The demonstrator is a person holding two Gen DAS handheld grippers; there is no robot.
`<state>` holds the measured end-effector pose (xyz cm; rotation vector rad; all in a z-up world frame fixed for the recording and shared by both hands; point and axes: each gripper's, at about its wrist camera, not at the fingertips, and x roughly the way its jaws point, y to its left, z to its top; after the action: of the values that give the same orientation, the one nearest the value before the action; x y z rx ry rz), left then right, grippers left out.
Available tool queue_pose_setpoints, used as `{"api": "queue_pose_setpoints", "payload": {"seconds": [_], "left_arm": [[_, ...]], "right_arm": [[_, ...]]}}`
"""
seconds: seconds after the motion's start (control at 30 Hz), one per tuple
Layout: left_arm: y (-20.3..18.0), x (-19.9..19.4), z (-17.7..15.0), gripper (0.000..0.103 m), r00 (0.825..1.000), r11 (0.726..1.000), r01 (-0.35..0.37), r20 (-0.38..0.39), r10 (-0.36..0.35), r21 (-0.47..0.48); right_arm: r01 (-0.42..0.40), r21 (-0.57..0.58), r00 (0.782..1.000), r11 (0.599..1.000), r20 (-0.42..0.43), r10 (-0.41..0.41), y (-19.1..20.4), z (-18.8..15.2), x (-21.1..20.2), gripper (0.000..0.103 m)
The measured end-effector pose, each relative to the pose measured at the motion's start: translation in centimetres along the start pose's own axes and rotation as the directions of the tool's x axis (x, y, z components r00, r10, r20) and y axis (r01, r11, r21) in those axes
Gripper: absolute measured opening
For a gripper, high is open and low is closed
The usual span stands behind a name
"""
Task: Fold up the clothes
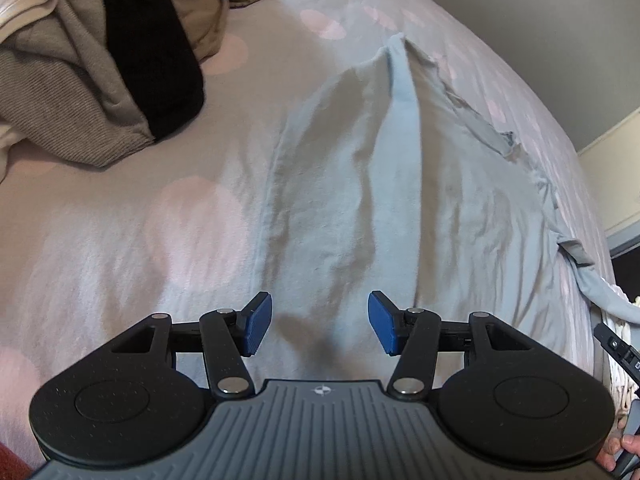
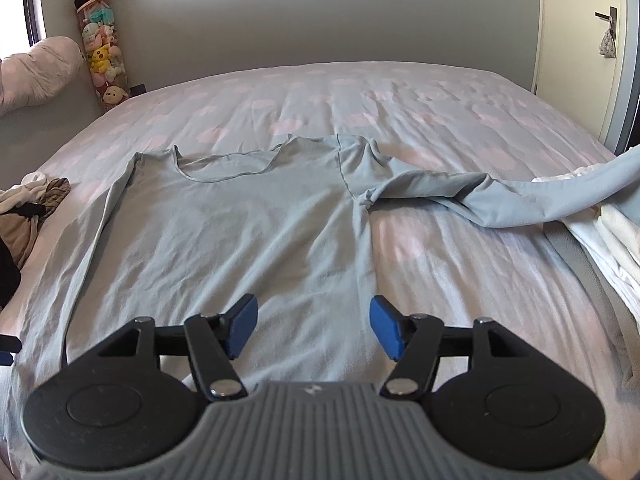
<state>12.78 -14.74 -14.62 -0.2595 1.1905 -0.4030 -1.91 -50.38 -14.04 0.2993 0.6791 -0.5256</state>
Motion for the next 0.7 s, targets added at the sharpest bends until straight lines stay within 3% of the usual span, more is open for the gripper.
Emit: {"api": "queue_pose_setpoints", "payload": {"seconds": [0.13,0.23,0.3,0.37,0.43,0.5,0.7], "left_arm": [[1.9,-0.4,0.1,0.051,0.999,0.992,-0.041,0.002,0.041,-0.116],[1.7,0.4,0.0,0.051,0.997,0.994,-0.057,-0.053,0.053,-0.092],[1.0,0.3,-0.1,0.048,0.997,0.996,-0.07,-0.033,0.068,-0.056],[0.3,-0.6,-0.3,0.047,1.0,1.0,-0.014,0.026,0.014,-0.019],[-0.8,-0.9,-0.7,0.045,0.999,0.998,0.04,0.011,-0.041,0.046],[-2.2,-0.8,-1.2,0.036,0.997,0.992,0.069,-0.033,-0.066,0.106],[-6.0,0.7,-4.0,0.035,0.981,0.965,0.062,-0.192,-0.012,0.255]], "right_arm": [[-0.011,0.011,1.0,1.0,0.015,0.011,-0.2,-0.1,-0.3,0.065],[-0.022,0.013,0.999,1.0,0.028,0.022,-0.3,-0.1,-0.5,0.065],[-0.025,0.015,0.999,1.0,0.031,0.025,-0.3,-0.2,-0.6,0.066],[-0.029,0.017,0.999,0.999,0.031,0.028,-0.4,-0.2,-0.6,0.066],[-0.031,0.018,0.999,0.999,0.034,0.031,-0.4,-0.2,-0.6,0.066],[-0.032,0.016,0.999,0.999,0.03,0.031,-0.4,-0.2,-0.5,0.067],[-0.03,0.013,0.999,0.999,0.022,0.029,-0.2,-0.2,-0.3,0.067]]}}
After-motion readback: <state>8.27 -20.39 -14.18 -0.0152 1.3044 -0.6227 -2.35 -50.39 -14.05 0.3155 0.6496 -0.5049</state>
